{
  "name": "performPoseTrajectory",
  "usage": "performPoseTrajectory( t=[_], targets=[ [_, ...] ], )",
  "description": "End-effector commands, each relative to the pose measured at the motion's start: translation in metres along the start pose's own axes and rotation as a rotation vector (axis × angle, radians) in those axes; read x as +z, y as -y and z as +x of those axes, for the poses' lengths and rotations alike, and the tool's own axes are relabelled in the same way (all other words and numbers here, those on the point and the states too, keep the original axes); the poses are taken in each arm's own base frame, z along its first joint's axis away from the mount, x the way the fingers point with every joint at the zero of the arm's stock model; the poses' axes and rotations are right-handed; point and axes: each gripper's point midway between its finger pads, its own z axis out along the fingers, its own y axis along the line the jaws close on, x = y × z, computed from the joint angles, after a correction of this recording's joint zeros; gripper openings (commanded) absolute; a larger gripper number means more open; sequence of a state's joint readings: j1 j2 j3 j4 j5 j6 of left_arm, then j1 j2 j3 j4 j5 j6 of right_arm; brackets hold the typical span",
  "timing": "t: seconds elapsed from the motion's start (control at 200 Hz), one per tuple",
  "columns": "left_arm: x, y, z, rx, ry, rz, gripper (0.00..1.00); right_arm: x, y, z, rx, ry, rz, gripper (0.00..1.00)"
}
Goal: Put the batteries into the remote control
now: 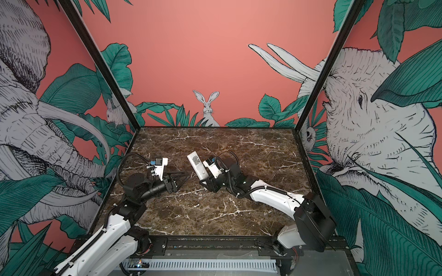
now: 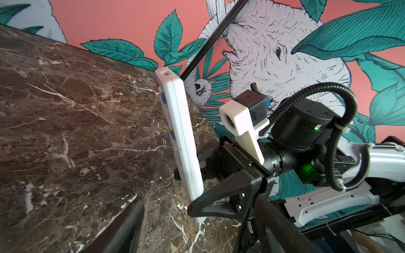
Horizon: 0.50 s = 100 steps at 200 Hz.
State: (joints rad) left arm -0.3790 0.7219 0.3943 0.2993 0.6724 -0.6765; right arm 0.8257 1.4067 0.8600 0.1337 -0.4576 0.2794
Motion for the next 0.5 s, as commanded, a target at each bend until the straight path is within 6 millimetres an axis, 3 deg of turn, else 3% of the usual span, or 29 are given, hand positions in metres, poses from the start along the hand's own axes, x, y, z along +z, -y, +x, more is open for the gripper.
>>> performPoseTrajectory(
  t=[0.0, 0.145, 0.495],
  targets=[
    [0.0, 0.026, -0.013, 0.06, 0.005, 0.092, 0.9, -0.012, -0.034, -0.03, -0.028, 0.121, -0.168, 0.14],
    [-0.001, 0.035, -0.019, 0.077, 0.017, 0.128, 0.99, -0.016, -0.048, -0.038, -0.03, 0.159, -0.251, 0.14],
    [0.0, 0.052, -0.039, 0.068, 0.078, 0.203, 0.99, -0.023, -0.067, -0.051, -0.026, 0.221, -0.375, 0.14]
  ],
)
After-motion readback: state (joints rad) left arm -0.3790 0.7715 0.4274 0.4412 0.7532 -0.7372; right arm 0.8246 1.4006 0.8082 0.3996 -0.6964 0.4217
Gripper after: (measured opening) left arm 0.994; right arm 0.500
